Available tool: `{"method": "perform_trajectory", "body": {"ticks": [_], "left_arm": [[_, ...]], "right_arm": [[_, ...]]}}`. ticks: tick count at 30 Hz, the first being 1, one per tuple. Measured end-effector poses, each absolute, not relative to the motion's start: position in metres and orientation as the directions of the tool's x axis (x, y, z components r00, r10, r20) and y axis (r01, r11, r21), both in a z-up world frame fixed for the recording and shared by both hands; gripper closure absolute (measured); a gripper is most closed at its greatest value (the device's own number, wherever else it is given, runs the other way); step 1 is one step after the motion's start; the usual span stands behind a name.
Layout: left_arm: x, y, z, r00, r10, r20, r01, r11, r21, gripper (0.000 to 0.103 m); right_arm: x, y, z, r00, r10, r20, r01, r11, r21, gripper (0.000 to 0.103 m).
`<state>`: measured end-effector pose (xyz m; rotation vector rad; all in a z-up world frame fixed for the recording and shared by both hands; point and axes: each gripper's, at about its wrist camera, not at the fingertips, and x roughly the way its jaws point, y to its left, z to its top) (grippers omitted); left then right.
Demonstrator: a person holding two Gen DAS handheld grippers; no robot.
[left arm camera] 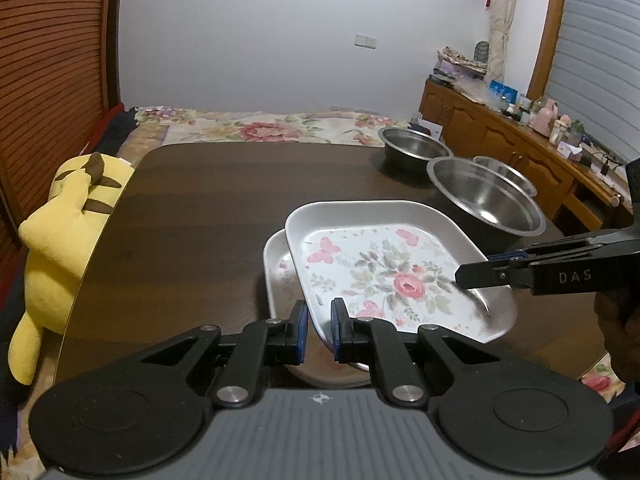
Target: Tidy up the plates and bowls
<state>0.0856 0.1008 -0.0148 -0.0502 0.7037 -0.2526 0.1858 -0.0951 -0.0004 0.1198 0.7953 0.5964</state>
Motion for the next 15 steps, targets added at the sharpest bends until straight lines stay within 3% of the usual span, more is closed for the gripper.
{"method": "perform_trajectory", "body": {"ticks": [15], "left_arm": [[0.089, 0.1, -0.032, 0.729, -0.212, -0.651, 0.195, 0.976, -0.1, 0.09]], "right_arm": [[0.182, -0.089, -0.013, 0.58, 0.53, -0.618, -0.434, 0.843, 0.316, 0.083]]}}
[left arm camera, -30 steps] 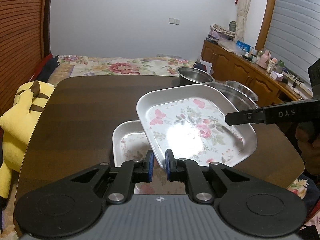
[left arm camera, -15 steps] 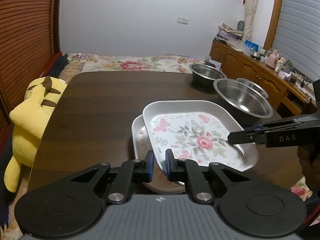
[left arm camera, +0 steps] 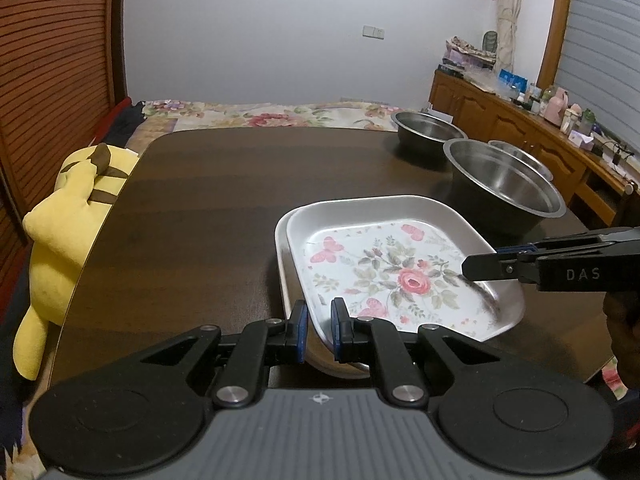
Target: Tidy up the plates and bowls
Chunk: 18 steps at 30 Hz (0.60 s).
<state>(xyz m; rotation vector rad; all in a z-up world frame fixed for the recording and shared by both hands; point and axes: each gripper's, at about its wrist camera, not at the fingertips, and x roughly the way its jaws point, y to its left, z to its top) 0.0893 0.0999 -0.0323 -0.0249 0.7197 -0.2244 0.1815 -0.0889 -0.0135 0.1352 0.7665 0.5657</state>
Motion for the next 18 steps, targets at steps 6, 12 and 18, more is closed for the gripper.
{"method": "perform_trajectory", "body": {"ticks": [6, 12, 18], "left_arm": [[0.0884, 0.1004, -0.0338, 0.739, -0.206, -0.641, 0.192, 0.977, -0.092, 0.09], [0.0869, 0.0981, -0.0377, 0.741, -0.203, -0.64, 0.188, 0.978, -0.093, 0.089], [0.0865, 0.0986, -0.0369, 0.743, -0.201, -0.638, 0.186, 0.978, -0.092, 0.089]], "right_arm": [[0.1825, -0.0894, -0.0159, 0.589, 0.541, -0.6, -0.43, 0.839, 0.334, 0.083], [0.1811, -0.0949, -0.0226, 0.591, 0.568, -0.573, -0.428, 0.823, 0.375, 0.082], [0.1762, -0.0942, -0.0222, 0.597, 0.572, -0.562, -0.442, 0.819, 0.364, 0.081]]}}
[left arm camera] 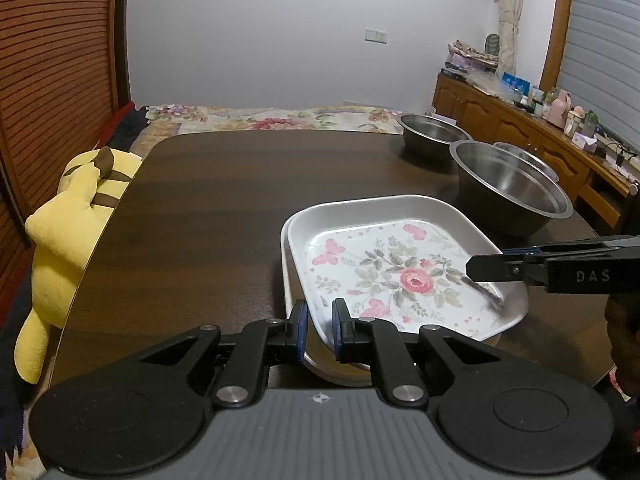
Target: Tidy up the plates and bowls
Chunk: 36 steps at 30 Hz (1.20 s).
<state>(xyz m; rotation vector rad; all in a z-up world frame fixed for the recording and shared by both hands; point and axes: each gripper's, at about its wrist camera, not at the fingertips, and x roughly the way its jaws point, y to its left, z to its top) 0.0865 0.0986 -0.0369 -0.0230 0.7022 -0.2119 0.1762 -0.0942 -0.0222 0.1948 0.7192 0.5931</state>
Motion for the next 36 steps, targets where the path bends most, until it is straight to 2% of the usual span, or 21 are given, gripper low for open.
{"method": "perform_trajectory", "body": {"ticks": [12, 15, 23, 26, 28, 31, 36], "left_arm": [[0.089, 0.106, -0.027, 0.768, -0.174, -0.616, 0.161, 0.984, -0.077, 0.086], [0.088, 0.103, -0.022, 0.776, -0.181, -0.604, 0.173, 0.982, -0.072, 0.078], [0.096, 0.075, -0.005, 0.8, -0.225, -0.557, 0.241, 0.969, -0.045, 0.049], [0.102, 0.057, 0.0, 0.806, -0.26, -0.532, 0.279, 0.959, -0.046, 0.035], [0.106, 0.045, 0.002, 0.803, -0.285, -0.523, 0.305, 0.951, -0.051, 0.035], [0.112, 0.023, 0.001, 0.796, -0.32, -0.513, 0.344, 0.938, -0.051, 0.035], [0.123, -0.009, -0.001, 0.784, -0.358, -0.507, 0.391, 0.919, -0.044, 0.034]], "right_arm": [[0.166, -0.094, -0.015, 0.617, 0.566, -0.547, -0.472, 0.822, 0.319, 0.081], [0.162, -0.098, -0.012, 0.626, 0.567, -0.535, -0.47, 0.822, 0.322, 0.081], [0.155, -0.133, 0.004, 0.7, 0.523, -0.486, -0.426, 0.852, 0.305, 0.08], [0.155, -0.155, 0.01, 0.739, 0.486, -0.466, -0.388, 0.873, 0.295, 0.072], [0.156, -0.169, 0.012, 0.764, 0.458, -0.453, -0.361, 0.887, 0.289, 0.058], [0.16, -0.186, 0.012, 0.793, 0.408, -0.451, -0.321, 0.911, 0.26, 0.047], [0.167, -0.206, 0.006, 0.823, 0.342, -0.453, -0.266, 0.938, 0.224, 0.047]]}}
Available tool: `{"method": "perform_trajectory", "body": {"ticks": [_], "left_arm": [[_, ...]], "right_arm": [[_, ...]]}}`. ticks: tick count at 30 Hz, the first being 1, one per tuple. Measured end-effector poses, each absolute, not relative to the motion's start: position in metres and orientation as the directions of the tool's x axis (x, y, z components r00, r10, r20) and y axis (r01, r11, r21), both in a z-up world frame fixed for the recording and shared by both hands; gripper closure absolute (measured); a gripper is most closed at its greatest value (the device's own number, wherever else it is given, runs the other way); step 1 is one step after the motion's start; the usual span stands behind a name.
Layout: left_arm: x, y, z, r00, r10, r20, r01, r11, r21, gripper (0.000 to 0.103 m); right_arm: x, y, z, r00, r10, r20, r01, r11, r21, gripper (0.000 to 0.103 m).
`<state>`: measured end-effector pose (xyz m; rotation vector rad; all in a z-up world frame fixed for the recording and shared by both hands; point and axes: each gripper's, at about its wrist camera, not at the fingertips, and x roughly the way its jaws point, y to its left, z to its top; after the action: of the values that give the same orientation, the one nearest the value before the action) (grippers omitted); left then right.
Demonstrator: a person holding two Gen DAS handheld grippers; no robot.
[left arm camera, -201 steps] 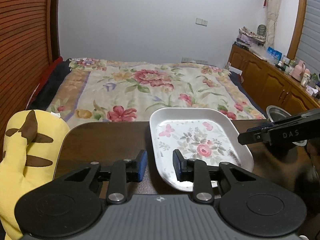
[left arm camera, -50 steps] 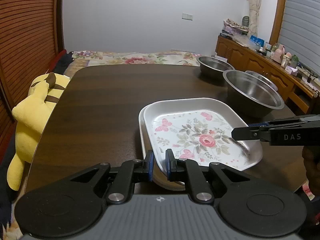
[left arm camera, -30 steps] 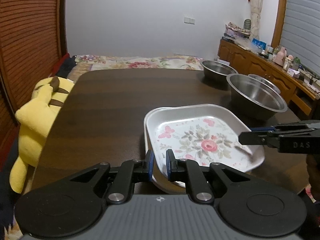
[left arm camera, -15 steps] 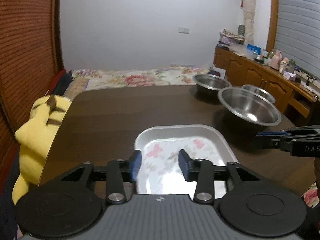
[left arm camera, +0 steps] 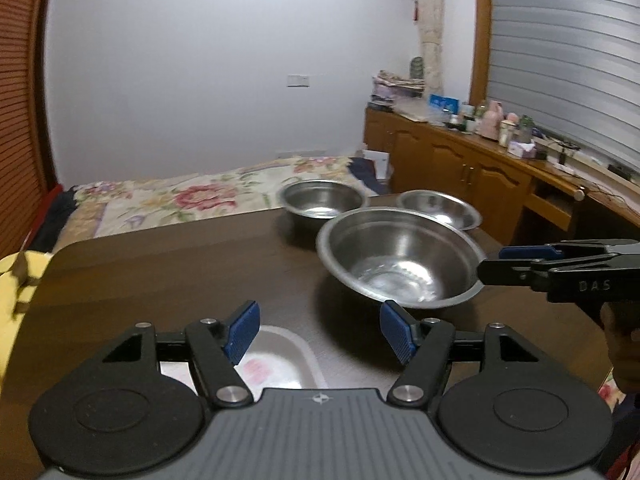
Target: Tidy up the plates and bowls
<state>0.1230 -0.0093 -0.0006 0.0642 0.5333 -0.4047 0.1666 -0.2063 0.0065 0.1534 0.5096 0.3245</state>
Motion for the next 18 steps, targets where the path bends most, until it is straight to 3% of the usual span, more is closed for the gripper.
{"method": "perform_trajectory", "body": {"ticks": [11, 18], "left_arm": [[0.16, -0.046, -0.009, 0.783, -0.381, -0.491, 0.391, 0.916, -0.087, 0.032], [0.178, -0.05, -0.01, 0.775, -0.365, -0.517, 0.357, 0.926, -0.119, 0.043]], "right_arm": [[0.194, -0.237, -0.019, 0.854, 0.269, -0.446, -0.161, 0.951, 0.264, 0.047], [0.215, -0.252, -0.03, 0.851, 0.288, -0.439, -0.165, 0.94, 0.298, 0.047]]}}
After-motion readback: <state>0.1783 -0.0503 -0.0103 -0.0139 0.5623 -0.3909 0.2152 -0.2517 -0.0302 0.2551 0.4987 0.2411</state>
